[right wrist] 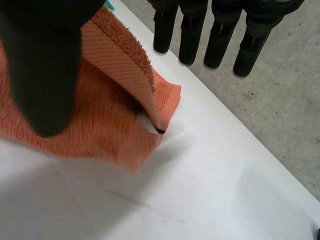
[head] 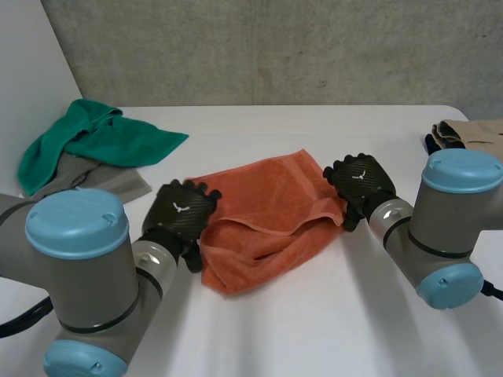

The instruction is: Fold the laundry.

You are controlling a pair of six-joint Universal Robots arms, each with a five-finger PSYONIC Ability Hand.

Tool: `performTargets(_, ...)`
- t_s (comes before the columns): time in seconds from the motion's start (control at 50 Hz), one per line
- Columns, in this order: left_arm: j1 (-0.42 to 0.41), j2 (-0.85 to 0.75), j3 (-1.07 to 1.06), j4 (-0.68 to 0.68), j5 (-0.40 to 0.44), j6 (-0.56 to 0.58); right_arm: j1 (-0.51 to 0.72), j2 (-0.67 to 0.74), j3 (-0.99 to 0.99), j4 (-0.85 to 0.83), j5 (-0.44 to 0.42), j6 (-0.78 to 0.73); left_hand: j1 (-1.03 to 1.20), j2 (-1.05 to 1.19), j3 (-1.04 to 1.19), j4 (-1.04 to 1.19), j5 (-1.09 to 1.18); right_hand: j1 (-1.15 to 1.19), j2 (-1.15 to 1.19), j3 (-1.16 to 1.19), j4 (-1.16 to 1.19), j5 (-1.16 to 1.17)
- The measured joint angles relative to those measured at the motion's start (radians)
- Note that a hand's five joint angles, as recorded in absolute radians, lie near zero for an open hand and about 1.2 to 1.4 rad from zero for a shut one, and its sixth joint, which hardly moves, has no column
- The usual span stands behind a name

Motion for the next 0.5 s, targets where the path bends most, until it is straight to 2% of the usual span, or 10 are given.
performTargets(0.06,0.004,0.001,0.007,-0.001,-0.035,0.007,0.005,-0.01,-0.014,0.037,0.023,0.029,0.0,0.0,0.0,0.0,0.0,-0.093,-0.102,-0.101,-0.087,-0.084)
performTargets(0.12,0.004,0.005,0.01,0.001,-0.069,0.014,0.013,-0.051,-0.052,0.148,0.078,0.087,0.0,0.0,0.0,0.0,0.0,-0.11,-0.125,-0.124,-0.119,-0.085)
performTargets(0.3,0.005,0.031,0.006,0.005,-0.075,0.009,0.07,-0.173,-0.117,0.469,0.14,0.203,0.0,0.0,0.0,0.0,0.0,-0.109,-0.124,-0.123,-0.119,-0.085)
performTargets(0.38,0.009,0.035,0.007,0.002,-0.069,0.002,0.097,-0.159,-0.114,0.48,0.145,0.221,0.0,0.0,0.0,0.0,0.0,-0.097,-0.084,-0.089,-0.087,-0.057)
performTargets(0.5,0.016,0.037,0.008,-0.002,-0.062,-0.008,0.119,-0.07,-0.1,0.381,0.172,0.208,0.0,0.0,0.0,0.0,0.0,-0.021,-0.016,-0.014,-0.016,0.014)
